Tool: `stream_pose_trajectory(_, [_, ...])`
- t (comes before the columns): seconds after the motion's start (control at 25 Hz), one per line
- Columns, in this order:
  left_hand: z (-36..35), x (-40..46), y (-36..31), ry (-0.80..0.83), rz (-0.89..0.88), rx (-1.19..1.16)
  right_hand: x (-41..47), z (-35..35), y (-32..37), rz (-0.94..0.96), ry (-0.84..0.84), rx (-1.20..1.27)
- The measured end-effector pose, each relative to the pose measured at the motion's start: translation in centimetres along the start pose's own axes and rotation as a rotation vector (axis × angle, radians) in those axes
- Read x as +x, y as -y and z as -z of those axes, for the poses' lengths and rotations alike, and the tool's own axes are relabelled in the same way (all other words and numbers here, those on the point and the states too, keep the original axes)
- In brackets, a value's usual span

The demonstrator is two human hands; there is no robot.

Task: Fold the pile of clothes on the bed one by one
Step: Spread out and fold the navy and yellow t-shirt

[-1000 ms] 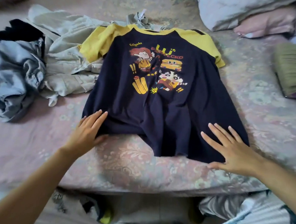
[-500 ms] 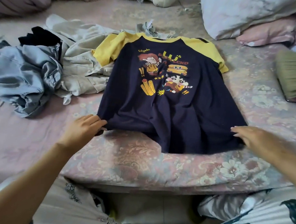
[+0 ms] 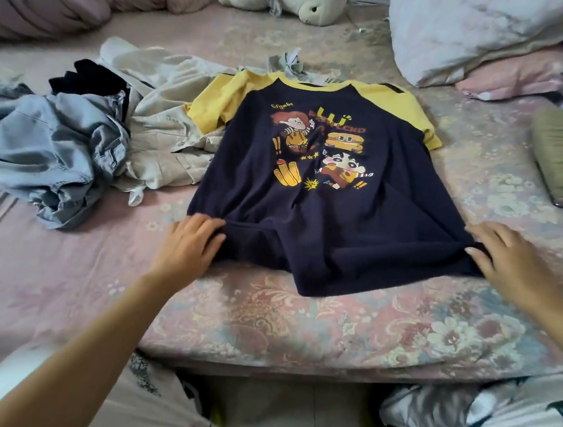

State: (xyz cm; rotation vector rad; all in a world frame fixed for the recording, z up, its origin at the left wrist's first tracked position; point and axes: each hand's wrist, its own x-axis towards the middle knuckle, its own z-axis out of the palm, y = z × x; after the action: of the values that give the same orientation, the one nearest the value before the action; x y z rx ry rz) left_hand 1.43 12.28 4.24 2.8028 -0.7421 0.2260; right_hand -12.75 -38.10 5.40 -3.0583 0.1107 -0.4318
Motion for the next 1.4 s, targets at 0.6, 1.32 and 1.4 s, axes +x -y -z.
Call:
stream_pose_trajectory(0.6, [2.6,4.3,-0.6,0.189,0.387,-0.515,4.0,2.5,1.0,-0.605,0.042,0.536])
stream_pose_trajectory(1.32, [1.0,-5.8,-0.4,0.193,0.431,-0.184,-1.4,1.9,-2.0,-0.523,0.323,0.227])
stream_pose_trajectory(1.4, [0.3,-6.4,-0.6,0.142,0.428,-0.174,-2.0,2.7,-1.9,-0.591,0.305,0.254])
